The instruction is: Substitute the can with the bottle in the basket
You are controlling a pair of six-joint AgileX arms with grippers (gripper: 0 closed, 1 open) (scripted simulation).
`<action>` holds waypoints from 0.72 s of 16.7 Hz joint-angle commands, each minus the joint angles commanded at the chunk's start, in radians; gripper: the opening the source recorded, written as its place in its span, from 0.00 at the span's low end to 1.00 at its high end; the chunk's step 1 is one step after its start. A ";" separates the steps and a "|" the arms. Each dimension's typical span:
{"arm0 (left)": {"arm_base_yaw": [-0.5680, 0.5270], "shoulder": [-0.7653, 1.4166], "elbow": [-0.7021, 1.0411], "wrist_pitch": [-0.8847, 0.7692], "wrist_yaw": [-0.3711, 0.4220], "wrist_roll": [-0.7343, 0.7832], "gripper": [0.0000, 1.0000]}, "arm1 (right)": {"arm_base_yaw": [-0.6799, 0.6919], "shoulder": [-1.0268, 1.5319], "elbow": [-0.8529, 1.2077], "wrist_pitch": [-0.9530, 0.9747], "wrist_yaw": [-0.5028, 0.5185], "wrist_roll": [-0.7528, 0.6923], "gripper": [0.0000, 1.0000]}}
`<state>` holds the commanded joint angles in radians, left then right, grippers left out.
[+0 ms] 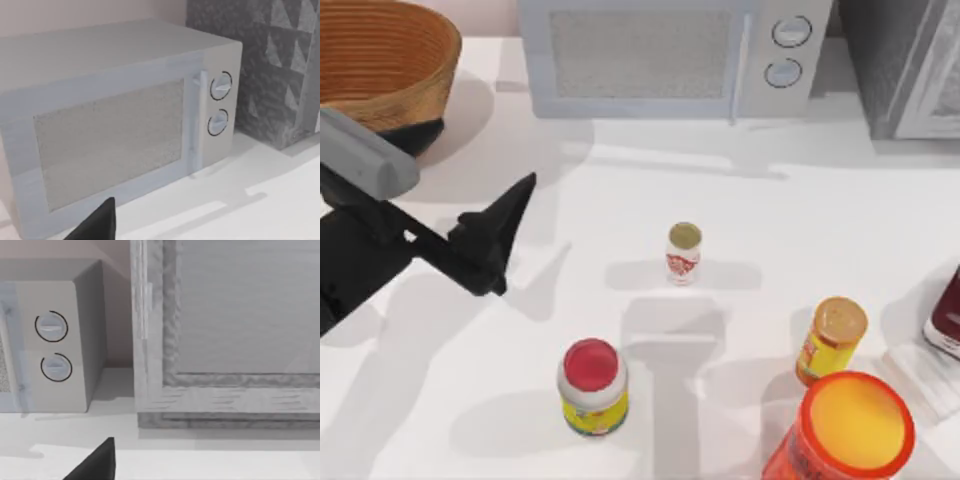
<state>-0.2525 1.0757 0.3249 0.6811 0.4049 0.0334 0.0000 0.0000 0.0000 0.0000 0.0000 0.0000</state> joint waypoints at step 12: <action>0.243 -1.045 -0.321 -0.652 -0.396 -0.032 1.00 | 0.000 0.000 0.000 0.000 0.000 0.000 1.00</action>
<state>-0.0095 0.0311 0.0037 0.0293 0.0088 0.0012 0.0000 0.0000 0.0000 0.0000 0.0000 0.0000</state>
